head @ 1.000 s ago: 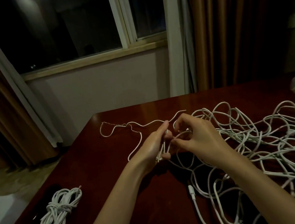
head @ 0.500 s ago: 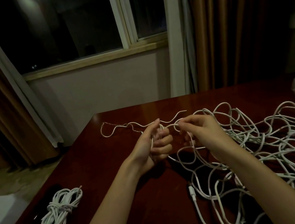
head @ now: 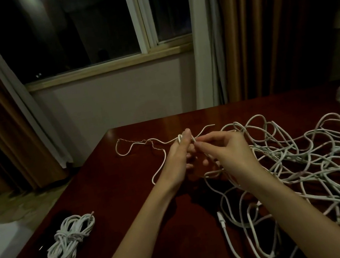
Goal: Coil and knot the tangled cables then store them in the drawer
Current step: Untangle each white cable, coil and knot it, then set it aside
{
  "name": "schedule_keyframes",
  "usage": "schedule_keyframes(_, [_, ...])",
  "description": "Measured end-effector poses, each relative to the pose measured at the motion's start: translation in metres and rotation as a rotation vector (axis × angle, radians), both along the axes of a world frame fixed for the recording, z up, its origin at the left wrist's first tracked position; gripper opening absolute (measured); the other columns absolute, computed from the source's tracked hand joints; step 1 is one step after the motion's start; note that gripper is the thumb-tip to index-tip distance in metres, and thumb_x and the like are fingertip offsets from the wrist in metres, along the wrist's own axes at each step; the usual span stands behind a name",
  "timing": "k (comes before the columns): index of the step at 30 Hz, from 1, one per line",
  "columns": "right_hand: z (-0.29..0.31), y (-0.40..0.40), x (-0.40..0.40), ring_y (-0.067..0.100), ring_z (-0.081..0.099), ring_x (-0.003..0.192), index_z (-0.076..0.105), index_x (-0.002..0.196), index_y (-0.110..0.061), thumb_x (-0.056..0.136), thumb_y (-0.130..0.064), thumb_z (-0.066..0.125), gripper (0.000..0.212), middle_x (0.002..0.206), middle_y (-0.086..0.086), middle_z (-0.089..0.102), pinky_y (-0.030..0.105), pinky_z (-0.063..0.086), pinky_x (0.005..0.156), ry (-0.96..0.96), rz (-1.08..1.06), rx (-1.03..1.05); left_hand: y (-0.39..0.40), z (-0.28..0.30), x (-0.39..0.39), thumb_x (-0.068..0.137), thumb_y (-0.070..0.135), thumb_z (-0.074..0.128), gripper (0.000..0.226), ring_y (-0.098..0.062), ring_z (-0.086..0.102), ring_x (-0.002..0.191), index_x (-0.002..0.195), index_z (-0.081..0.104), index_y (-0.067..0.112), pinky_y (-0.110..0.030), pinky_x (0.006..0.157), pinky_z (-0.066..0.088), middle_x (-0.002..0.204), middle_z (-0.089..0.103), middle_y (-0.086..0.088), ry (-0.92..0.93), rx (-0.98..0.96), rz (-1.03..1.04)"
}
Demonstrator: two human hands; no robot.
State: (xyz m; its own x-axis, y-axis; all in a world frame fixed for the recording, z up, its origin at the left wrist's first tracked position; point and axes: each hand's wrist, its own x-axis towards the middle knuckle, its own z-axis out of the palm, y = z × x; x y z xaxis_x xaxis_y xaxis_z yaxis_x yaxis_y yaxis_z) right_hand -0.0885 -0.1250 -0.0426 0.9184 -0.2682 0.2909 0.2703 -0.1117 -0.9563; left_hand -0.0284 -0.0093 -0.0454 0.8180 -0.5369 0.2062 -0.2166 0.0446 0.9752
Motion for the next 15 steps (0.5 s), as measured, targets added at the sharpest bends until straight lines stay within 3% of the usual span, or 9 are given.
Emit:
schedule_keyframes(2, [0.0, 0.004, -0.002, 0.02, 0.071, 0.073, 0.074, 0.096, -0.016, 0.089, -0.012, 0.065, 0.012, 0.083, 0.002, 0.075, 0.03, 0.058, 0.069, 0.008, 0.039, 0.01, 0.0, -0.002, -0.001, 0.102, 0.039, 0.035, 0.045, -0.006, 0.05, 0.043, 0.082, 0.059, 0.006, -0.014, 0.044, 0.037, 0.052, 0.056, 0.004, -0.007, -0.004, -0.015])
schedule_keyframes(5, [-0.001, 0.011, -0.004, 0.021, 0.071, 0.068, 0.072, 0.102, -0.013, 0.089, -0.01, 0.064, 0.015, 0.083, 0.003, 0.074, 0.024, 0.058, 0.06, 0.027, 0.058, -0.009, -0.003, -0.004, -0.004, 0.103, 0.037, 0.036, 0.046, -0.005, 0.044, 0.038, 0.07, 0.057, 0.014, -0.015, 0.038, 0.034, 0.049, 0.053, 0.006, 0.042, -0.045, 0.027])
schedule_keyframes(9, [0.0, 0.014, -0.004, 0.023, 0.073, 0.074, 0.069, 0.1, -0.017, 0.088, -0.013, 0.067, 0.013, 0.081, 0.004, 0.075, 0.032, 0.06, 0.066, 0.073, 0.122, -0.033, -0.002, -0.001, 0.002, 0.104, 0.041, 0.028, 0.047, -0.005, 0.039, 0.033, 0.065, 0.042, 0.019, -0.014, 0.034, 0.03, 0.046, 0.046, 0.007, 0.218, -0.155, 0.13])
schedule_keyframes(13, [0.0, 0.008, -0.001, 0.016, 0.072, 0.077, 0.07, 0.093, -0.016, 0.088, -0.011, 0.066, 0.008, 0.083, 0.005, 0.074, 0.021, 0.057, 0.066, 0.1, 0.154, -0.115, 0.0, -0.003, 0.01, 0.104, 0.041, 0.027, 0.047, -0.005, 0.032, 0.038, 0.063, 0.037, 0.019, -0.016, 0.039, 0.031, 0.048, 0.035, 0.006, 0.389, -0.397, 0.148])
schedule_keyframes(15, [-0.001, 0.008, -0.002, 0.014, 0.071, 0.078, 0.071, 0.094, -0.016, 0.089, -0.013, 0.066, 0.008, 0.087, 0.006, 0.073, 0.024, 0.058, 0.071, 0.104, 0.232, -0.162, 0.0, -0.004, 0.012, 0.104, 0.041, 0.025, 0.046, -0.007, 0.032, 0.041, 0.067, 0.036, 0.017, -0.019, 0.044, 0.03, 0.051, 0.034, 0.005, 0.44, -0.451, 0.117])
